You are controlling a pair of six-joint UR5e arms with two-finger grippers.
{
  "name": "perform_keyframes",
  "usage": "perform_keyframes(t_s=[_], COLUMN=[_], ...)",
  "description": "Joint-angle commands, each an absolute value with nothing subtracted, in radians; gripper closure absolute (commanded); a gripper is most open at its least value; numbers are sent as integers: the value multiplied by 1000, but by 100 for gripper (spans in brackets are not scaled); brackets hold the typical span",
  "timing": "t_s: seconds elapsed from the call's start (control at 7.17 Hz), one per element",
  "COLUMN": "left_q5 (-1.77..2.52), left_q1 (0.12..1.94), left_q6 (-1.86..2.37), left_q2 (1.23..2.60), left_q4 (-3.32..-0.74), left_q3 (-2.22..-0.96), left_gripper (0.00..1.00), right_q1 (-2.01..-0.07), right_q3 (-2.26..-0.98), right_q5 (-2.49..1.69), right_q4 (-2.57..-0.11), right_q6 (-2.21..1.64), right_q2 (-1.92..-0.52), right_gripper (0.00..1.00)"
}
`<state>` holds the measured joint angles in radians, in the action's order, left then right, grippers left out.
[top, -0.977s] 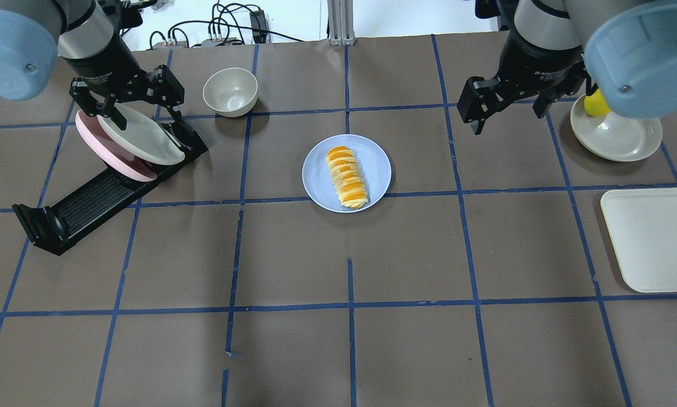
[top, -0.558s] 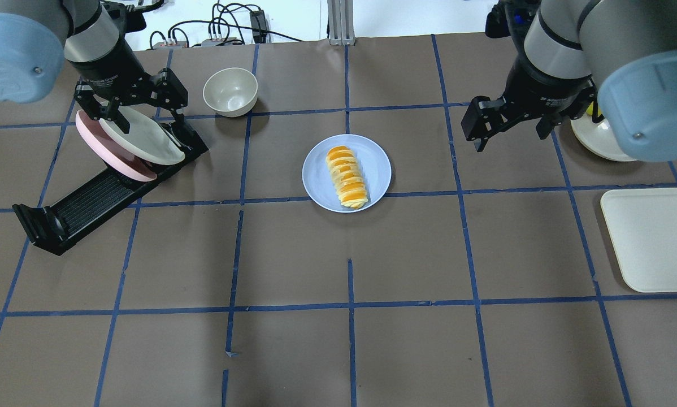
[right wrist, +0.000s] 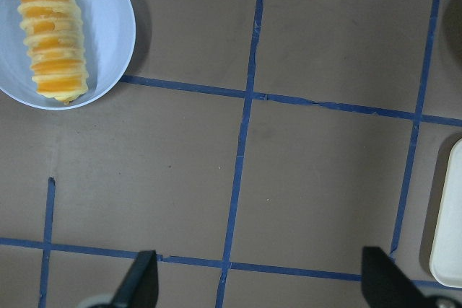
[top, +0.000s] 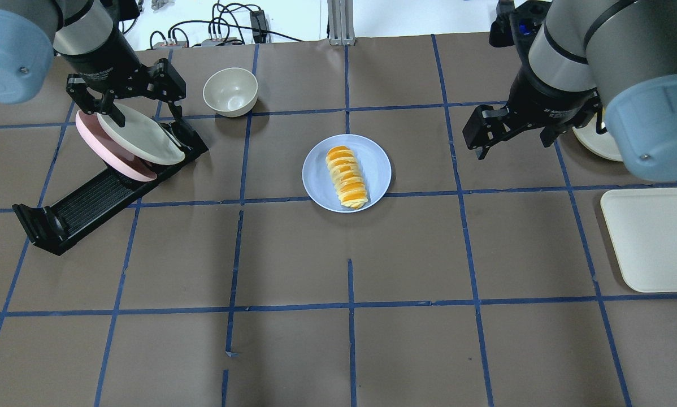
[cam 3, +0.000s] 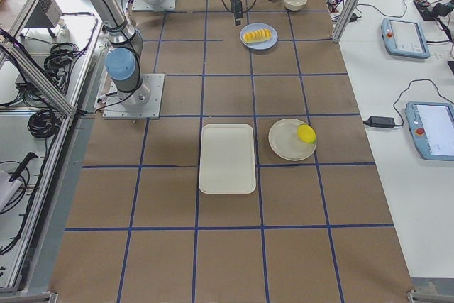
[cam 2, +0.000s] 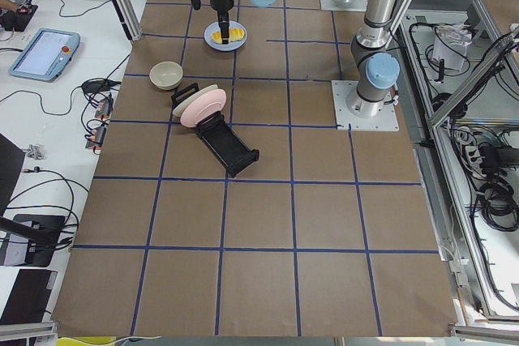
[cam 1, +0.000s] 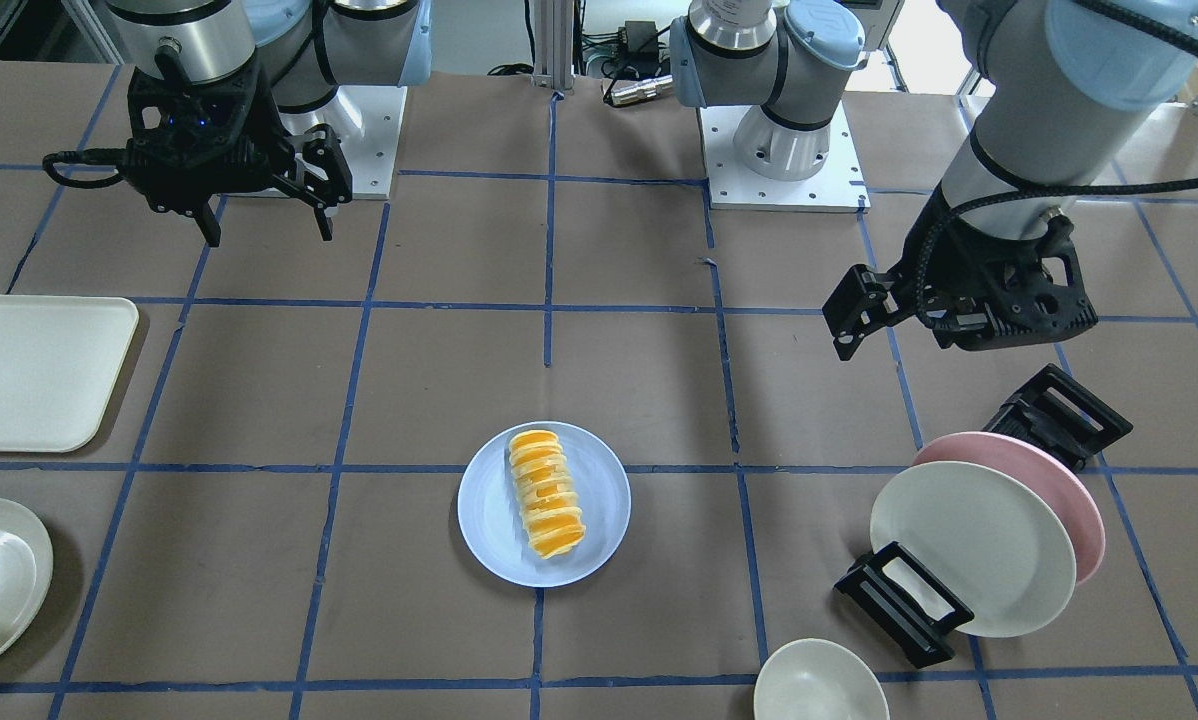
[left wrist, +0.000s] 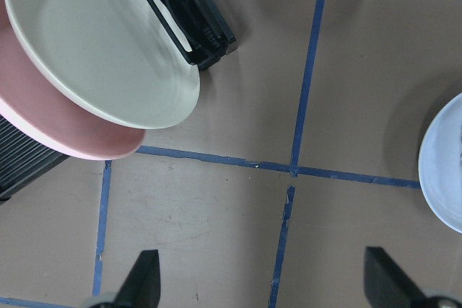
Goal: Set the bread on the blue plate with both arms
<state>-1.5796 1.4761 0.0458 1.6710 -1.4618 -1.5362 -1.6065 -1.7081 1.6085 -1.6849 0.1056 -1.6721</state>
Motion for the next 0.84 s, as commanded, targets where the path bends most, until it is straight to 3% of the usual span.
perform_keyframes(t_s=[0.0, 0.7], left_q5=[-1578, -1628], left_q1=[1497, 1589], left_q6=[61, 159], left_q2=[1652, 1671], left_q4=[-1466, -1460], left_q3=[-1558, -1580], left_gripper=[0, 0], right_q1=[-1605, -1600], right_q3=[-1709, -1710], right_q5=[1609, 1612], right_q4=[-1686, -1684], right_q6=[107, 109], right_q2=[-1672, -1672], right_gripper=[0, 0])
